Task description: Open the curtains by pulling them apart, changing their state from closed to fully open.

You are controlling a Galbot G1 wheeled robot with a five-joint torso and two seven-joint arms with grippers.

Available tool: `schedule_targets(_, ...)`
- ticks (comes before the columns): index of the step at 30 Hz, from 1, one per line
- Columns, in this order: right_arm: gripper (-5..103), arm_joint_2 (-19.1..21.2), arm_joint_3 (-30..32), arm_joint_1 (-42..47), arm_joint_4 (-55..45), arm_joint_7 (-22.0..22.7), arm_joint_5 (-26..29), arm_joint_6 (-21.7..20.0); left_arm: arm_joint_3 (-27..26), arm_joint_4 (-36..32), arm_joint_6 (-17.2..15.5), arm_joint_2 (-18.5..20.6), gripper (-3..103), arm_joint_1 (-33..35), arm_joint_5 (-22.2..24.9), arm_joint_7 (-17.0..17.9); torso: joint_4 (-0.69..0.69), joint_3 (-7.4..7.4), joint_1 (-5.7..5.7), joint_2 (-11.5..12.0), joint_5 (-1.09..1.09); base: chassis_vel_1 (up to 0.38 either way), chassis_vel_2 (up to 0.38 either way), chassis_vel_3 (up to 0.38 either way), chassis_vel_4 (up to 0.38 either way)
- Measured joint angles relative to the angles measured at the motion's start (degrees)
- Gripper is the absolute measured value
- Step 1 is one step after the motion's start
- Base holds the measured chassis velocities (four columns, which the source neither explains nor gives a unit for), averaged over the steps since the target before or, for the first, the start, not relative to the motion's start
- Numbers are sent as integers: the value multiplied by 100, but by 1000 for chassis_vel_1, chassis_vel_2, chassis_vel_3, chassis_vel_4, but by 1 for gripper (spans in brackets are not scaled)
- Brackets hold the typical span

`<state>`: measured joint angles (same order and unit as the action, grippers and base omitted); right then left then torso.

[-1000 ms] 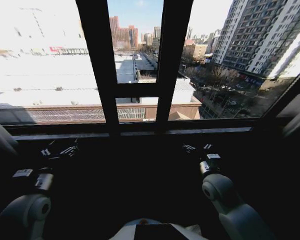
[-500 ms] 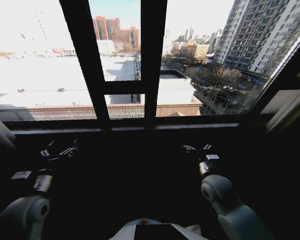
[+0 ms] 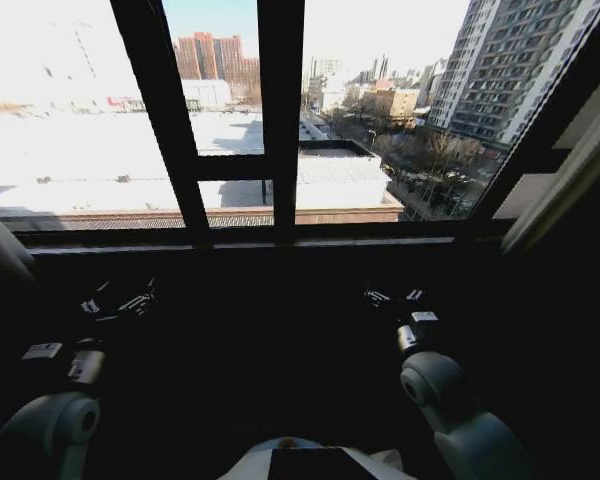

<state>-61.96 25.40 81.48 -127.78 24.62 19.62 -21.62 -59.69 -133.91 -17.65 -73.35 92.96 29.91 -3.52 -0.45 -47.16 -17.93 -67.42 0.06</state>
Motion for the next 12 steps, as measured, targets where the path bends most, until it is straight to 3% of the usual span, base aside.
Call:
schedule_targets(6, 100, -14, -69, -13, 6, -38, -41, 7, 27, 124, 225, 39, 100, -8, 37, 0, 3, -5, -10, 6, -16, 27, 14, -21, -28)
schedule_targets(8, 100, -5, -92, -34, 12, -77, -44, 6, 68, 221, 449, 56, 100, -29, 50, 10, 2, -5, -12, 7, -4, 7, 120, 9, -113)
schedule_targets(12, 100, 36, -125, -70, 16, -128, -45, -11, 106, 294, 523, 88, 100, -47, 64, 3, 2, -4, -8, 6, -2, -13, 10, 7, -53)
